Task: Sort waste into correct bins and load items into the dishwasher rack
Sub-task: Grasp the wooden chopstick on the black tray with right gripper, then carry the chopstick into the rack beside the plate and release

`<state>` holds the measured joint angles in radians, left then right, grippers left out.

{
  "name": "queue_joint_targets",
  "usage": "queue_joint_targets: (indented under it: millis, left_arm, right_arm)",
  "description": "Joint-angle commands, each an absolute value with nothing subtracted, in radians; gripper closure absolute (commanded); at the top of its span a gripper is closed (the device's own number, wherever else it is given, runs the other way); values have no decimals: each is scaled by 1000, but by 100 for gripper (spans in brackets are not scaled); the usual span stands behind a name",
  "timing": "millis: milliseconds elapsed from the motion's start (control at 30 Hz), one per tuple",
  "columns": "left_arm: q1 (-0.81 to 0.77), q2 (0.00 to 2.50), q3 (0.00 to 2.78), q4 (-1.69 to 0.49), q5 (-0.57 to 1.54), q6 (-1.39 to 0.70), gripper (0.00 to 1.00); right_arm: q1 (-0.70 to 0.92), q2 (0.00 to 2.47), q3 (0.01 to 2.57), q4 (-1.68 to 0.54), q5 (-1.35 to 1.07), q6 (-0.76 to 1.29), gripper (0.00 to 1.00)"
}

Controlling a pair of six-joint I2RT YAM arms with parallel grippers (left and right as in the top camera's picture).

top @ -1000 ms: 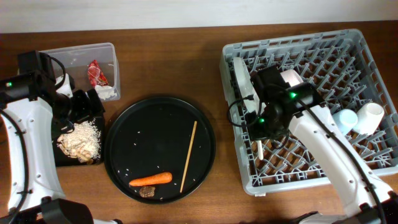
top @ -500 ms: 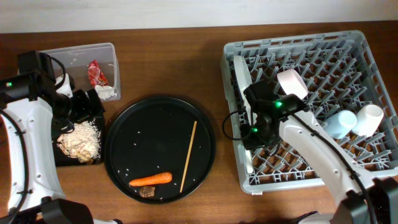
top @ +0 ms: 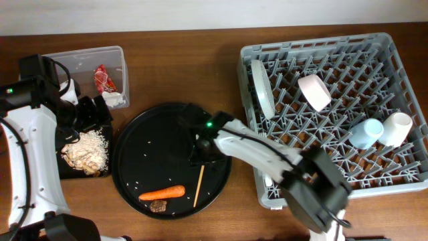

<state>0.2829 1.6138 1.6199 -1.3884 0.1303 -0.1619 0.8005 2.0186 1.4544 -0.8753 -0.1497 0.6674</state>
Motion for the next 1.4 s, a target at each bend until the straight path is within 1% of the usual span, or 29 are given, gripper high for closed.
queue_joint_targets:
  millis: [0, 33, 67, 100, 133, 167, 233, 367, 467, 567, 600, 633, 667, 800, 867, 933, 1100, 1233, 1300, 1367]
  left_arm:
    - [282, 1606, 1618, -1388, 134, -168, 1]
    - [282, 1606, 1618, -1387, 134, -168, 1]
    - [282, 1606, 1618, -1384, 134, -168, 1]
    - [282, 1606, 1618, -1381, 134, -168, 1]
    - [282, 1606, 1618, -1381, 134, -168, 1]
    - [282, 1606, 1618, -1381, 134, -168, 1]
    - [282, 1606, 1618, -1381, 134, -168, 1]
    - [282, 1606, 1618, -1381, 134, -168, 1]
    - [282, 1606, 1618, -1381, 134, -168, 1]
    - [282, 1606, 1618, -1381, 134, -168, 1]
    - [282, 1606, 1618, -1381, 134, -168, 1]
    - [282, 1606, 1618, -1381, 134, -168, 1]
    - [282, 1606, 1618, -1381, 134, -168, 1]
    - [282, 1606, 1618, -1381, 134, -168, 1]
    - [282, 1606, 1618, -1382, 134, -168, 1]
    - [282, 1606, 1618, -1382, 134, -168, 1]
    - [282, 1606, 1618, -1382, 134, -168, 1]
    - [282, 1606, 1618, -1382, 134, -168, 1]
    - [282, 1606, 1618, -1382, 134, -168, 1]
    - [282, 1606, 1618, -1381, 134, -168, 1]
  right_arm:
    - [806, 2112, 1458, -867, -146, 751, 47]
    - [806, 2130, 1458, -867, -146, 751, 53]
    - [806, 2138, 1458, -870, -146, 751, 62]
    - [806, 2143, 1458, -871, -146, 751, 72]
    - [806, 2144, 1458, -874, -146, 751, 84]
    - [806, 2144, 1458, -874, -147, 752, 91]
    - [806, 2144, 1458, -878, -151, 762, 96]
    - [802, 2125, 1495, -891, -192, 768, 96]
    - [787, 2057, 1627, -963, -174, 719, 96]
    - [750, 1951, 1813, -1180, -1, 684, 96]
    - [723, 1899, 1835, -1249, 59, 672, 96]
    - [705, 1871, 1835, -1271, 59, 641, 96]
    - [656, 1821, 1835, -1343, 60, 562, 96]
    - [527, 1789, 1826, -1531, 57, 365, 96]
    - [492, 1789, 1770, -1553, 58, 310, 96]
    - [471, 1789, 1704, -1543, 76, 310, 96]
    - [411, 1789, 1493, -1371, 98, 310, 96]
    - [412, 1789, 1432, -1266, 95, 302, 95]
    - [412, 1788, 1441, -1261, 79, 291, 80]
    - [412, 1761, 1478, -1304, 79, 292, 73]
